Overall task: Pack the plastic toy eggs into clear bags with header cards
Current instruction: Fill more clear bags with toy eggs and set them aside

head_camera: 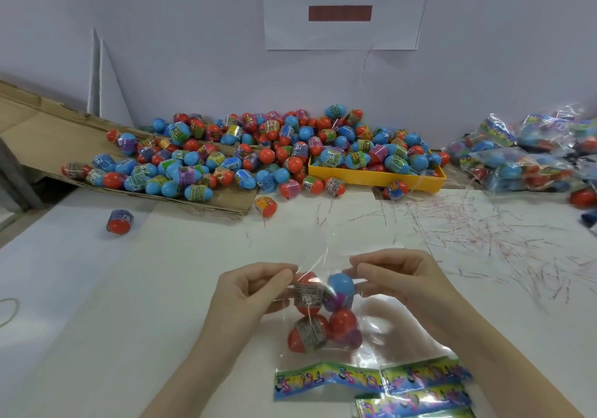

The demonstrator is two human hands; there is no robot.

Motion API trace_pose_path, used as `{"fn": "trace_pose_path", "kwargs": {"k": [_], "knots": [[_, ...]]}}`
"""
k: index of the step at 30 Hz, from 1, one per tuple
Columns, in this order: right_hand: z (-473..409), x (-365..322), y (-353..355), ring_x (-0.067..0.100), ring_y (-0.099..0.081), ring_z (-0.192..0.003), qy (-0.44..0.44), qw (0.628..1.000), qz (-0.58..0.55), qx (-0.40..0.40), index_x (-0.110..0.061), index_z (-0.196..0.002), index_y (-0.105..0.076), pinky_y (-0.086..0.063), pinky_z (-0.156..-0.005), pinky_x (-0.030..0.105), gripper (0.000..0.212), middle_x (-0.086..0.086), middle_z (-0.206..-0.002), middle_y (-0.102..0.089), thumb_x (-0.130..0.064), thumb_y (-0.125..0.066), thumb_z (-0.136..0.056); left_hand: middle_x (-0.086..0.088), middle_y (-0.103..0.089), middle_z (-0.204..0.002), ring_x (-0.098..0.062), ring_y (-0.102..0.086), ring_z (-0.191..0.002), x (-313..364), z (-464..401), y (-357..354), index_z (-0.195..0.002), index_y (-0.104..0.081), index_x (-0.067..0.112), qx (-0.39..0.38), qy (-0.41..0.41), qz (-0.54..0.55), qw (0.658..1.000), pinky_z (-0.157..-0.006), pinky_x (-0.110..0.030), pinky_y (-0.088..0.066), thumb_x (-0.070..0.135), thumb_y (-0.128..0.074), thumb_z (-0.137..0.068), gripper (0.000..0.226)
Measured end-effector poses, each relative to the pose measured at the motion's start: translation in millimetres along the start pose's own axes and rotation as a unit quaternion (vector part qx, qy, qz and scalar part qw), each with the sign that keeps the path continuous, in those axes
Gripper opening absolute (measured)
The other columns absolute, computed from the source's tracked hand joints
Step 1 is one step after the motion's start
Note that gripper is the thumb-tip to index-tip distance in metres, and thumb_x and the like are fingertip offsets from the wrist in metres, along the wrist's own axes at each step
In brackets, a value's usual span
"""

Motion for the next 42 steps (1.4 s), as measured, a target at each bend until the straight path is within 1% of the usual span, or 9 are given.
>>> {"fn": "trace_pose_path", "kwargs": {"k": [11,17,20,26,30,33,36,39,42], "knots": [[1,-7,1,0.017,-0.069,-0.064,0.036,0.996,0.076,0.004,-0.026,-0.071,-0.077,-0.052,-0.059,0.017,0.022,0.008,-0.069,-0.072,-0.006,-0.07,-0.07,0.0,-0.073,-0.066,-0.007,-0.067,-0.056,11,-1,13,-0.059,-0.075,0.026,-0.013,-0.031,-0.047,0.998,-0.051,-0.014,-0.051,-0.005,-0.06,-0.081,0.041],[3,-13,4,0.017,-0.068,-0.058,0.067,0.997,0.038,0.014,-0.02,-0.067,-0.077,-0.051,-0.057,0.017,0.025,0.012,-0.064,-0.07,0.004,-0.07,-0.065,-0.005,-0.073,-0.065,-0.013,-0.069,-0.056,15,-2,14,-0.06,-0.075,0.024,-0.05,-0.04,-0.037,0.997,-0.052,-0.016,-0.053,-0.01,-0.065,-0.073,0.038],[4,-15,1,0.018,-0.067,-0.057,0.07,0.997,0.016,0.0,-0.018,-0.068,-0.077,-0.052,-0.056,0.019,0.017,0.013,-0.064,-0.07,-0.006,-0.072,-0.057,-0.008,-0.073,-0.066,-0.016,-0.07,-0.058,18,-4,14,-0.062,-0.077,0.023,-0.073,-0.052,-0.038,0.995,-0.052,-0.017,-0.053,0.001,-0.071,-0.063,0.023],[1,-12,1,0.016,-0.066,-0.055,0.09,0.995,0.038,-0.022,-0.015,-0.064,-0.076,-0.051,-0.055,0.018,0.035,0.011,-0.061,-0.07,0.017,-0.063,-0.068,-0.007,-0.073,-0.066,-0.019,-0.071,-0.059,17,-9,14,-0.065,-0.077,0.024,-0.118,-0.042,-0.042,0.991,-0.051,-0.018,-0.053,0.019,-0.073,-0.051,0.016],[2,-16,-4,0.014,-0.066,-0.058,0.119,0.99,0.057,-0.043,-0.013,-0.064,-0.076,-0.051,-0.058,0.017,0.007,0.008,-0.062,-0.07,-0.007,-0.071,-0.062,-0.008,-0.072,-0.062,-0.018,-0.07,-0.056,12,-15,12,-0.059,-0.076,0.019,-0.14,-0.025,-0.065,0.988,-0.049,-0.018,-0.052,0.004,-0.084,-0.051,0.019],[5,-19,-5,0.015,-0.068,-0.063,0.143,0.985,0.087,-0.045,-0.019,-0.066,-0.076,-0.053,-0.062,0.019,0.01,0.008,-0.065,-0.071,-0.022,-0.072,-0.058,-0.009,-0.071,-0.06,-0.017,-0.069,-0.054,6,-18,14,-0.063,-0.076,0.019,-0.133,-0.009,-0.038,0.99,-0.048,-0.018,-0.051,0.007,-0.075,-0.052,0.016],[7,-22,-7,0.015,-0.069,-0.064,0.165,0.981,0.093,-0.053,-0.02,-0.068,-0.076,-0.054,-0.063,0.019,0.014,0.005,-0.066,-0.072,-0.009,-0.071,-0.062,-0.01,-0.071,-0.06,-0.016,-0.069,-0.054,3,-18,13,-0.07,-0.078,0.023,-0.141,-0.001,-0.018,0.99,-0.049,-0.017,-0.051,0.009,-0.075,-0.052,0.023],[5,-20,-4,0.012,-0.07,-0.066,0.177,0.974,0.136,-0.045,-0.027,-0.065,-0.076,-0.053,-0.063,0.016,0.047,0.0,-0.066,-0.072,0.019,-0.065,-0.067,-0.008,-0.07,-0.059,-0.015,-0.068,-0.053,2,-19,12,-0.06,-0.076,0.018,-0.146,-0.002,-0.015,0.989,-0.049,-0.017,-0.051,0.015,-0.076,-0.045,0.016],[6,-21,-5,0.011,-0.07,-0.068,0.19,0.965,0.177,-0.042,-0.03,-0.065,-0.075,-0.052,-0.066,0.015,0.055,-0.004,-0.067,-0.072,0.024,-0.061,-0.069,-0.005,-0.069,-0.055,-0.013,-0.067,-0.051,-1,-20,14,-0.053,-0.074,0.016,-0.14,0.002,-0.009,0.99,-0.049,-0.018,-0.052,0.021,-0.073,-0.039,0.015]]}}
Point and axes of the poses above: each hand's wrist, its own z-axis away from the middle knuckle, its own y-axis out of the back of the hand, x = y × z, the point moved 8 cm from there along -z, towards the middle knuckle
